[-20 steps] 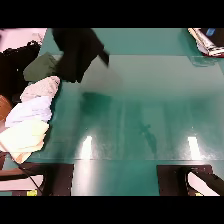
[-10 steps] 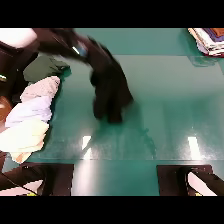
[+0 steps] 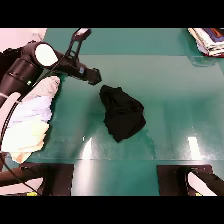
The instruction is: Fold the shirts.
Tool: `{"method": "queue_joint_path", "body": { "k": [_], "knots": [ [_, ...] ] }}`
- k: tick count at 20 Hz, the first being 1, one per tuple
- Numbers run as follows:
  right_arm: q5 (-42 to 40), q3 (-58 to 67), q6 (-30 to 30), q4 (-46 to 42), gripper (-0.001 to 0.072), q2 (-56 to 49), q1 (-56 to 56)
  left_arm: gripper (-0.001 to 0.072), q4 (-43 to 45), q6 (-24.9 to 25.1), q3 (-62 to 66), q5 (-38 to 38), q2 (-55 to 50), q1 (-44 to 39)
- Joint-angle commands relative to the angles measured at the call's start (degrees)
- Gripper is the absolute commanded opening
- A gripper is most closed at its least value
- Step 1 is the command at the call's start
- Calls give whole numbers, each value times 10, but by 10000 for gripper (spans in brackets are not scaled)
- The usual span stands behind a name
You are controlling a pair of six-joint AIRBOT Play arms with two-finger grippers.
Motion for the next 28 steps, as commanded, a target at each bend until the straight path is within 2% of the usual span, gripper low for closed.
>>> {"method": "queue_joint_path", "body": {
  "k": [1, 5, 10, 14, 16, 19, 21, 23, 24, 25, 26, 27, 28],
  "knots": [
    [8, 0, 0, 0, 15, 0, 0, 543, -53, -25, -42, 10, -60, 53],
    [8, 0, 0, 0, 15, 0, 0, 543, -134, -25, -43, 53, -165, 57],
    [8, 0, 0, 0, 16, -3, 0, 542, -229, -24, -43, 100, -216, 55],
    [36, 0, 12, 0, 15, -29, 0, 537, -278, 18, -42, 104, -233, 43],
    [80, 0, 18, -9, 15, -52, 0, 36, -278, 19, -30, 106, -231, 49],
    [151, -9, 73, -99, 15, -88, 7, 28, -272, 20, 29, 45, -228, 82],
    [154, -70, 105, -156, 15, -96, 17, 28, -245, 21, 75, 16, -215, 106],
    [121, -171, 116, -161, 16, -98, 28, 28, -216, 24, 106, 3, -195, 116],
    [91, -228, 116, -158, 39, -98, 36, 28, -203, 37, 115, -1, -186, 117],
    [49, -291, 116, -155, 282, -98, 52, 28, -200, 43, 120, -6, -180, 117],
    [-6, -353, 116, -136, 485, -99, 68, 28, -200, 46, 121, -10, -177, 117],
    [-54, -403, 116, -106, 473, -105, 82, 28, -200, 46, 122, -13, -176, 117],
    [-99, -442, 116, -72, 424, -119, 100, 28, -198, 46, 122, -14, -176, 117]
  ]
}}
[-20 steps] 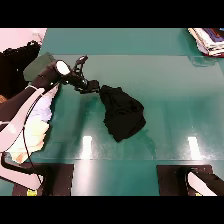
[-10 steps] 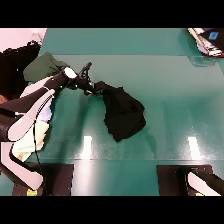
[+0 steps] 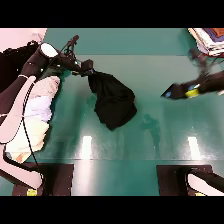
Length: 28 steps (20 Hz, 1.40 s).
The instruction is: Fold the shirts.
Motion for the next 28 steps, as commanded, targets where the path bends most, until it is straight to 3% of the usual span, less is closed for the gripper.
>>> {"method": "queue_joint_path", "body": {
  "k": [1, 3, 7, 10, 11, 13, 17, 21, 24, 28],
  "knots": [
    [-155, -150, 8, 75, 424, -33, 54, 28, 19, 9, 13, -14, 8, 5],
    [-209, -167, 7, 117, 424, -77, 93, 28, 23, 9, 13, -15, 8, 5],
    [-243, -116, 7, 140, 424, -168, 156, 29, 23, 9, 13, -16, 8, 5],
    [-243, -64, 7, 138, 300, -223, 179, 28, 23, 9, 13, -24, 8, 5],
    [-243, -52, 7, 137, 297, -234, 182, 28, 23, 9, 13, -28, 8, 5],
    [-245, -38, 6, 134, 15, -243, 181, 28, 23, 9, 13, -36, 10, 5],
    [-243, -12, -4, 104, 14, -193, 146, 27, 66, 9, 31, -31, 56, 5],
    [-163, 74, 3, 29, 13, -71, 64, 28, 157, 9, 92, -28, 174, 5],
    [-96, 167, 5, 31, 14, 2, -1, 28, 158, 13, 131, -28, 267, 5],
    [-80, 285, 6, 31, 14, 95, -48, 28, 159, 13, 145, -17, 392, 5]
  ]
}}
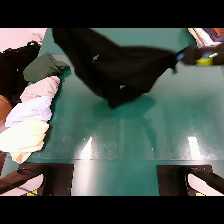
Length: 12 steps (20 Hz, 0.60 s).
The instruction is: Fold the shirts.
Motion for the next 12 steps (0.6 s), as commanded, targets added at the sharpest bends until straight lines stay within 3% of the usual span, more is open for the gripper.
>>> {"method": "queue_joint_path", "body": {
  "k": [1, 6, 9, 12],
  "knots": [
    [24, 102, 2, -7, 14, 82, -43, 28, 10, 1, 14, 23, 111, 0],
    [25, 221, 2, -8, 14, 138, -85, 28, 10, 1, 31, 108, 211, 0],
    [48, 293, 2, -7, 14, 124, -121, 28, 14, 3, 78, 96, 212, 0],
    [114, 357, 31, -7, 14, 67, -136, 28, 71, 3, 68, 62, 198, 0]
  ]
}}
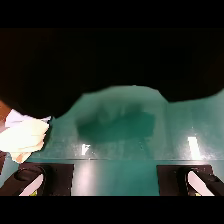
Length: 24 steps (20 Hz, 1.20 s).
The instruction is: Fold the shirts.
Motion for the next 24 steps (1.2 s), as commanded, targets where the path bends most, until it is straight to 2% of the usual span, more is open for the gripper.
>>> {"method": "queue_joint_path", "body": {
  "k": [1, 5, 8, 10, 12, 16, 17, 18, 19, 20, 21, 24],
  "knots": [
    [74, 67, 32, -4, 13, -57, -18, 28, 72, -12, -6, -49, -16, 1],
    [123, -13, 60, -6, 14, -154, 15, 29, 104, -28, -81, -147, -108, 1],
    [134, -83, 60, -6, 14, -244, 46, 29, 104, -35, -176, -155, -196, 1],
    [102, -120, 59, -6, 14, -307, 54, 29, 104, -37, -237, -126, -263, 1],
    [63, -141, 57, -5, 14, -366, 54, 29, 104, -37, -278, -66, -333, 1],
    [8, -141, 57, -4, 13, -456, 54, 30, 103, -46, -283, 26, -442, 1],
    [-1, -141, 54, -4, 14, -468, 54, 75, 103, -54, -283, 45, -454, 1],
    [-8, -141, 53, -3, 16, -477, 54, 338, 103, -58, -283, 57, -461, 1],
    [-9, -141, 53, -3, 63, -484, 54, 507, 104, -71, -283, 63, -462, 1],
    [-8, -140, 53, -3, 295, -487, 54, 508, 104, -72, -280, 61, -462, 1],
    [0, -139, 50, -3, 389, -488, 51, 509, 104, -72, -269, 44, -461, 4],
    [75, -121, 18, -4, 386, -481, 32, 509, 104, -70, -219, -92, -449, 35]
  ]
}}
